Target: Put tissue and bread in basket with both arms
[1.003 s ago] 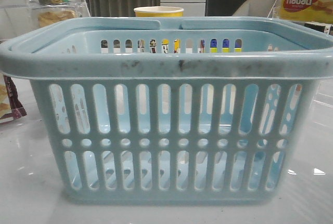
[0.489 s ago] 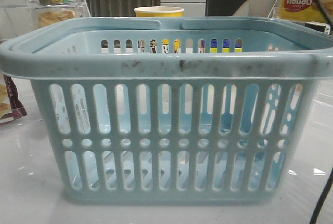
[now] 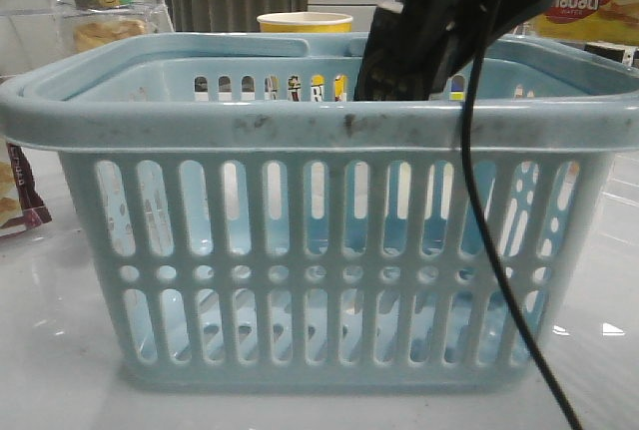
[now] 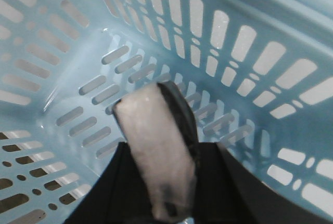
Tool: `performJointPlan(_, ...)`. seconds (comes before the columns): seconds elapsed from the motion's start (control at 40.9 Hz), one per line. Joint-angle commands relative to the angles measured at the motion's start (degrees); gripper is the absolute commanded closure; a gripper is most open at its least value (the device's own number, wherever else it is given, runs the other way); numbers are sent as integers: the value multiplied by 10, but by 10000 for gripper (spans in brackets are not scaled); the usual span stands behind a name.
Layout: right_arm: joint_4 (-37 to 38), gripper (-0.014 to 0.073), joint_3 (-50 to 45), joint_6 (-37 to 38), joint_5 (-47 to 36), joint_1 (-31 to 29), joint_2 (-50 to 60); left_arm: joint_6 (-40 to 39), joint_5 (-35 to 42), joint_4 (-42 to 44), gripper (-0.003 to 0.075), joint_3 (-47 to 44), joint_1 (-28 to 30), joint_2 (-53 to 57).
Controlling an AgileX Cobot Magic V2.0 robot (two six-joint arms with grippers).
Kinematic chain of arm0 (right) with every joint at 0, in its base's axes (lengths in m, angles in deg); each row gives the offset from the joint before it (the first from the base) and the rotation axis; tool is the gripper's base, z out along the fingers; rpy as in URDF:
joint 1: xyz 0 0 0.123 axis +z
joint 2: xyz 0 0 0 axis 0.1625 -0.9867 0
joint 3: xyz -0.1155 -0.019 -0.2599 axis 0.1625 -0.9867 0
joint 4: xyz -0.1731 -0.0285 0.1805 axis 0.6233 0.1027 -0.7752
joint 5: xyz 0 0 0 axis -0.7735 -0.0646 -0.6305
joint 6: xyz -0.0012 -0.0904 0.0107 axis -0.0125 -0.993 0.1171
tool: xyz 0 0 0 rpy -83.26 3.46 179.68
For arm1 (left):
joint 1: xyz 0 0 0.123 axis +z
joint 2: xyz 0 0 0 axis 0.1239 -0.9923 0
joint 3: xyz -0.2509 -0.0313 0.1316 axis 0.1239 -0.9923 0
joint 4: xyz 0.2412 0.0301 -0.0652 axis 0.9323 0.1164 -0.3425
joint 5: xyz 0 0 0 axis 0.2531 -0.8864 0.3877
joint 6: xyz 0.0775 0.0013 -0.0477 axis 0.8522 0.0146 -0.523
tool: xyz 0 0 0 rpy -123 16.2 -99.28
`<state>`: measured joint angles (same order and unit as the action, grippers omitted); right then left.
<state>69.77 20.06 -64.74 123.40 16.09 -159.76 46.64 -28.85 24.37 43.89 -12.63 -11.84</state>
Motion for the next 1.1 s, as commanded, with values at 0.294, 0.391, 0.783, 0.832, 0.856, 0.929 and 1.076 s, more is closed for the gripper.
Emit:
performJointPlan(0.294, -17, 63, 23, -6, -57, 4, 8, -4, 47, -7, 215, 16, 0, -5)
performJointPlan(0.391, -17, 75, 23, -9, -65, 4, 47, -4, 48, -7, 215, 16, 0, -5)
performJointPlan(0.783, -17, 75, -19, -77, -28, 4, 260, -4, 51, -7, 215, 16, 0, -5)
performJointPlan(0.832, -17, 75, -36, -79, -28, 4, 285, -4, 52, -7, 215, 16, 0, -5)
performJointPlan(0.856, -17, 75, -48, -80, -29, 4, 301, -4, 53, -7, 215, 16, 0, -5)
performJointPlan(0.929, -17, 75, -83, -81, -30, 4, 340, -4, 58, -7, 215, 16, 0, -5)
performJointPlan(1.076, -17, 75, -152, -81, -34, 4, 412, -4, 71, -7, 215, 16, 0, -8)
